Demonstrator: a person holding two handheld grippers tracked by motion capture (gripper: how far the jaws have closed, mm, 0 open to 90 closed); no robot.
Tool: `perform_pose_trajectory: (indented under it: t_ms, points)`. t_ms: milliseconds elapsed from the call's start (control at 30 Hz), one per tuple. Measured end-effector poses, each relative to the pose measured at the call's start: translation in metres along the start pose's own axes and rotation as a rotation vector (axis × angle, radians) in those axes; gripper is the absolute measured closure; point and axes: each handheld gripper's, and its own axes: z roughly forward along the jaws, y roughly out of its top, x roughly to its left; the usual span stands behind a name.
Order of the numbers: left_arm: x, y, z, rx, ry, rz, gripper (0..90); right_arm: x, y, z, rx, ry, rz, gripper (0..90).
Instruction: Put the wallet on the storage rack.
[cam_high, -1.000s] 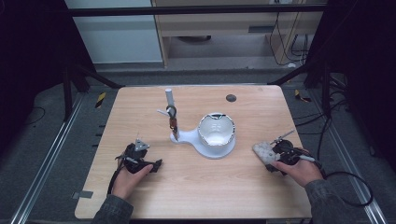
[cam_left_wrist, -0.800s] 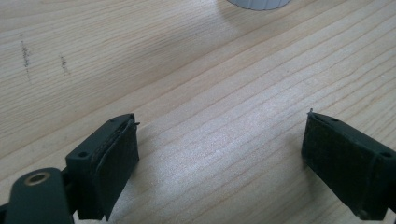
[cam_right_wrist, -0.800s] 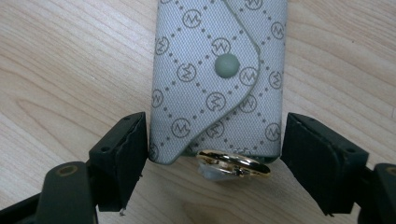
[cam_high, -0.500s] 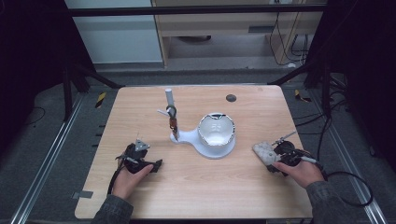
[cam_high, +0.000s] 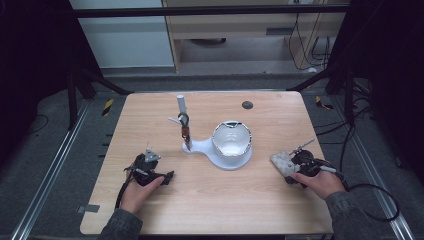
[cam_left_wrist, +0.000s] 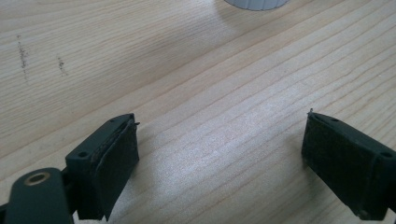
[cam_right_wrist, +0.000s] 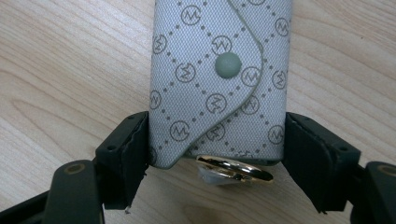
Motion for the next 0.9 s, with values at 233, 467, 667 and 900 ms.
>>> perform_pose_trajectory:
  t_ms: [233, 467, 667, 900]
  points:
    - [0.0, 0.0, 0.0, -0.003, 0.001, -0.003, 10.0, -0.001, 0.0, 0.0, -0.002, -0.001, -0.011, 28.0]
    - [0.0, 0.0, 0.0, -0.003, 0.0, -0.003, 9.9, 0.0, 0.001, -0.003, 0.0, -0.016, -0.046, 30.5]
    - [0.0, 0.0, 0.0, -0.003, 0.0, -0.003, 9.9, 0.002, 0.003, -0.007, -0.005, -0.024, -0.074, 31.0]
    - [0.0, 0.0, 0.0, -0.002, 0.0, -0.003, 9.9, 0.003, 0.005, -0.015, -0.008, -0.029, -0.098, 31.2]
